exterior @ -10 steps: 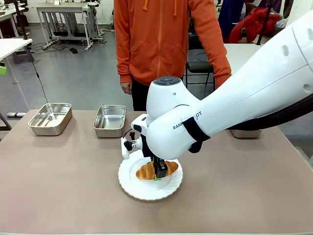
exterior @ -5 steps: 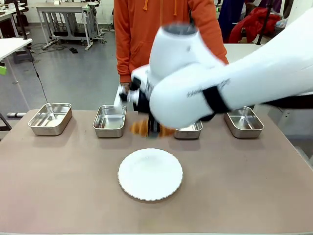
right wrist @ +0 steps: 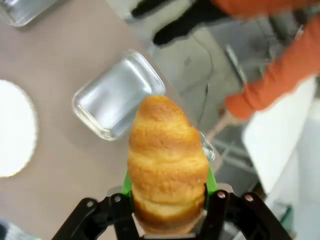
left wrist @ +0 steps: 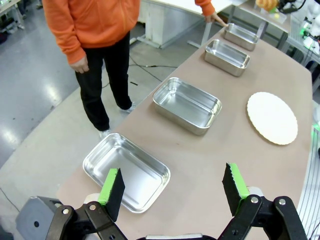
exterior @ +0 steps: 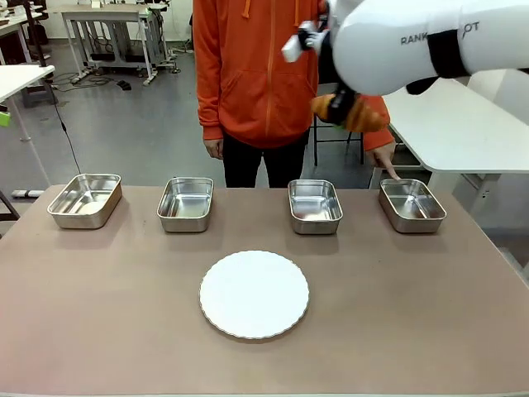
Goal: Place the bread in the container.
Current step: Place the Butter Roll into the Airtight Container indicated by the human.
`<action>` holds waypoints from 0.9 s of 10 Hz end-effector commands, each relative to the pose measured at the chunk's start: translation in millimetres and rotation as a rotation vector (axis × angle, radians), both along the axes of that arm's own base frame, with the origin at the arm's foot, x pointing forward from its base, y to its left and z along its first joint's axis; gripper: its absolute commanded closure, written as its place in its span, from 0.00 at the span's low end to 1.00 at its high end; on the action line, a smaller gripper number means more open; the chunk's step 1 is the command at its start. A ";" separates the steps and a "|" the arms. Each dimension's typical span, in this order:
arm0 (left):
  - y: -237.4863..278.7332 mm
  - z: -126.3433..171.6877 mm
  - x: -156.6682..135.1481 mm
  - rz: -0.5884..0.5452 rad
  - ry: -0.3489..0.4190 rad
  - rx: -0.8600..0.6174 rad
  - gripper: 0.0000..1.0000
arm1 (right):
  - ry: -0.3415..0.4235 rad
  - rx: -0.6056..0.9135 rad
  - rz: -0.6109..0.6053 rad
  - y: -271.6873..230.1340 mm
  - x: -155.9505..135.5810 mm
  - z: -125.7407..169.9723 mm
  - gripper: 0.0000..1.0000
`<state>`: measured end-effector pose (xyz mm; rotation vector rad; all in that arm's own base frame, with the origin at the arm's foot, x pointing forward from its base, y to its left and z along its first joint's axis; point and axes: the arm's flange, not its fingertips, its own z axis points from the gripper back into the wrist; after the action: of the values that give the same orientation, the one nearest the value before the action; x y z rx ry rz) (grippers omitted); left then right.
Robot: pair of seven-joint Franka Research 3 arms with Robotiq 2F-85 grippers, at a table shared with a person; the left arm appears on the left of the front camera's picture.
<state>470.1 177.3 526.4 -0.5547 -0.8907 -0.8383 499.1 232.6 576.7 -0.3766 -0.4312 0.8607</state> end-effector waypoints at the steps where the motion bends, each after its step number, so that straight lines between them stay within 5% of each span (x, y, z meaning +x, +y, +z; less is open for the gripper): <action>1: -1.4 2.8 -0.8 -0.005 -0.006 -0.003 0.00 | 0.050 0.047 -0.201 -17.4 35.6 -17.7 0.41; 4: -1.4 2.8 -0.8 -0.005 -0.006 -0.003 0.00 | 0.083 0.131 -0.371 -81.4 66.8 -54.7 0.41; 5: -1.4 2.8 -0.8 -0.005 -0.006 -0.003 0.00 | 0.147 0.173 -0.275 -65.8 53.0 -56.7 0.41; 6: -1.4 2.8 -0.8 -0.005 -0.006 -0.003 0.00 | 0.114 0.069 -0.328 -87.9 68.8 -60.2 0.41; 9: -1.4 2.8 -0.8 -0.005 -0.006 -0.003 0.00 | 0.132 0.097 -0.332 -84.5 68.6 -65.3 0.41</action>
<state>470.2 177.3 526.5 -0.5546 -0.8907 -0.8385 567.9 147.3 512.1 -0.2981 -0.2774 0.5390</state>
